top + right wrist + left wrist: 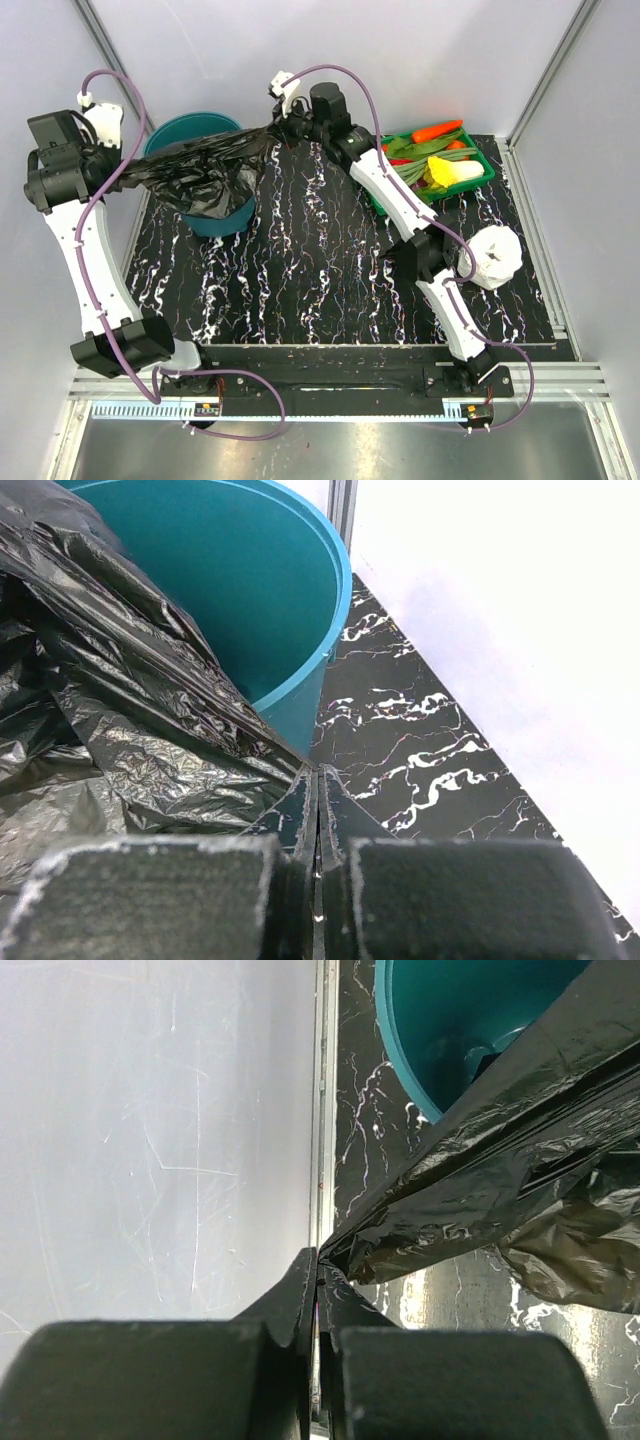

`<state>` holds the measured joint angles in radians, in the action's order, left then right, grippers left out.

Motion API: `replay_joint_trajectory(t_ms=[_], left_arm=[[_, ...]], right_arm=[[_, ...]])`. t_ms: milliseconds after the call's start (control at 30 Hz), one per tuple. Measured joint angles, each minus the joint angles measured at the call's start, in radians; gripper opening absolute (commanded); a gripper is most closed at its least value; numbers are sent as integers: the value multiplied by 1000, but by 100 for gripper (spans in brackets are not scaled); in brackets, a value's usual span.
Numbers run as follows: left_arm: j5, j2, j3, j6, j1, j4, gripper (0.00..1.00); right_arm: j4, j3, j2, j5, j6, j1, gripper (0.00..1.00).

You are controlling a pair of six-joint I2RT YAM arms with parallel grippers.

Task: Put the trash bags into the trash bin

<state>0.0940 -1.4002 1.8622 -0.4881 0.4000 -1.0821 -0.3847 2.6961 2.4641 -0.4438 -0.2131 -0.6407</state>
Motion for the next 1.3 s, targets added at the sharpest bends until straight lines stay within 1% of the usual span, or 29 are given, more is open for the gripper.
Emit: replay_joint_trajectory(t_ms=[233, 433, 633, 800, 967, 1133, 1300], left_arm=[[-35, -32, -68, -8, 19, 63, 0], [-73, -87, -93, 19, 22, 138, 0], [-103, -99, -178, 49, 22, 252, 0], [-105, -141, -208, 75, 22, 303, 0], [-87, -152, -274, 97, 22, 339, 0], [-39, -140, -349, 113, 22, 375, 0], [58, -131, -381, 124, 25, 406, 2]], right_arm=[[72, 0, 48, 12, -8, -11, 1], [134, 9, 83, 16, -8, -14, 1], [184, 10, 92, 21, -16, -21, 1], [222, 11, 93, 33, -34, -26, 1], [238, 5, 105, 40, -51, -28, 0], [235, -37, 105, 42, -68, -32, 0], [232, -62, 105, 41, -71, -33, 0]])
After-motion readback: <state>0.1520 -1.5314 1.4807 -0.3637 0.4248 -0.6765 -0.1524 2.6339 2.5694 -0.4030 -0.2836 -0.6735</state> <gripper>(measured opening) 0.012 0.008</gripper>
